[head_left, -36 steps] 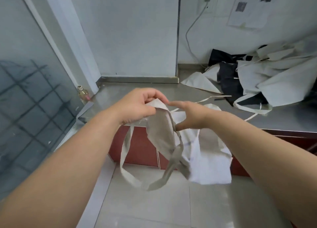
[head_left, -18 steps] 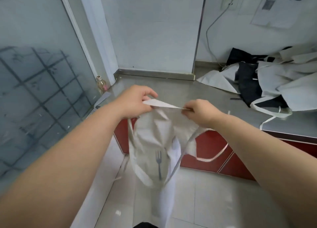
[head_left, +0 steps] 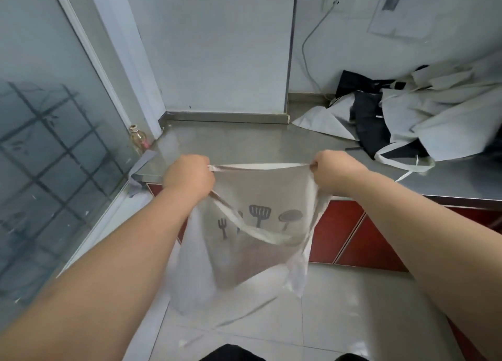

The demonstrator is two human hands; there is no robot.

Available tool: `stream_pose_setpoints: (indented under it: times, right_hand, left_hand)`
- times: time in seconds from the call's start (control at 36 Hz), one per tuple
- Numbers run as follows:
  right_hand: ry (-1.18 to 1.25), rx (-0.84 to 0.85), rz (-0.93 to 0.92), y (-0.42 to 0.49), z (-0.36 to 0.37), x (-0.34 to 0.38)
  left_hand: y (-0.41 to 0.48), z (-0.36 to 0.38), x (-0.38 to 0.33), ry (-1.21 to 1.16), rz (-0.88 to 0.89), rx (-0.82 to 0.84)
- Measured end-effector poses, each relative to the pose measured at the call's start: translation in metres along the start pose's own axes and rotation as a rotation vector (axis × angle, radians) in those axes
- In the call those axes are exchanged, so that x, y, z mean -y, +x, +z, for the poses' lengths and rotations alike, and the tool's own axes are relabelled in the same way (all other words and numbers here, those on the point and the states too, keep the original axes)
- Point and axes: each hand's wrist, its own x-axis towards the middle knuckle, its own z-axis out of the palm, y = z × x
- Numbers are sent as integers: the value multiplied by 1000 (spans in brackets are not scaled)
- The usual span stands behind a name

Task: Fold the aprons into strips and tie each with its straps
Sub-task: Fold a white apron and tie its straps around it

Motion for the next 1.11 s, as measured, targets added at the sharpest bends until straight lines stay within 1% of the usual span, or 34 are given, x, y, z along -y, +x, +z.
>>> stream_pose_setpoints:
  times: [0.03, 0.06, 0.11, 0.14, 0.17, 0.19, 0.22, 0.25, 0.28, 0.31, 0.33, 0.36, 0.39, 0.42, 0.47, 0.5, 0.58, 0.67, 0.72, 0.78, 0.81, 0.89, 0.94, 1.03, 1.11]
  right_hand:
    - [59, -79, -6, 0, -8, 2]
    - [143, -190, -25, -1, -17, 3]
    - [450, -456, -86, -12, -38, 8]
    - [607, -569, -114, -16, -41, 8]
    - [674, -618, -121, -19, -43, 5]
    - [623, -566, -111, -19, -38, 1]
    - [450, -398, -71, -16, -28, -2]
    - [268, -160, 7, -17, -15, -8]
    - [149, -3, 62, -16, -5, -10]
    - [147, 19, 102, -15, 0, -12]
    - [234, -38, 131, -15, 1, -13]
    - [338, -123, 131, -15, -1, -12]
    - [429, -188, 127, -14, -6, -11]
    - [537, -223, 138, -12, -11, -12]
    - [748, -216, 184, -12, -18, -14]
    - [801, -212, 208, -12, -22, -15]
    - [866, -244, 237, -11, -27, -18]
    - [883, -277, 231, -9, -26, -23]
    - [905, -304, 242, -5, -27, -29]
    - [936, -339, 240, -2, -28, -33]
    - [944, -366, 240, 2, -30, -37]
    - [961, -443, 246, 14, -39, -47]
    - [1086, -472, 257, 28, -45, -56]
    - [1222, -491, 219, 46, -56, -65]
    - [1198, -557, 162, 75, -69, -79]
  left_hand:
    - [1, -1, 1, -56, -4, -83]
    - [0, -4, 0, -120, 14, -206]
    - [-1, -9, -4, -293, 109, -498]
    - [-4, -13, -5, -352, 144, -596]
    - [-5, -13, -7, -362, 139, -586]
    - [-2, -7, -7, -307, 119, -459]
    - [2, 2, -8, -193, 100, -229]
    - [3, 14, -12, -129, 89, 21]
    - [4, 24, -13, -84, 58, 201]
    - [4, 29, -15, -68, 52, 273]
    - [7, 33, -19, -159, 44, 247]
    - [8, 31, -21, -247, 24, 177]
    - [10, 27, -25, -314, -7, 111]
    - [13, 21, -28, -355, -10, 79]
    - [19, 13, -33, -341, 14, 94]
    - [23, 8, -36, -303, 24, 84]
    - [32, 1, -43, -185, 71, 71]
    - [38, -2, -52, -128, 102, 88]
    - [45, -1, -61, -131, 71, 84]
    - [52, 0, -69, -193, 32, 51]
    - [56, -1, -76, -270, 21, 25]
    - [69, -7, -98, -593, -10, 28]
    - [80, -11, -117, -747, -6, 29]
    - [97, -15, -136, -785, 32, -12]
    - [120, -15, -154, -665, 43, -89]
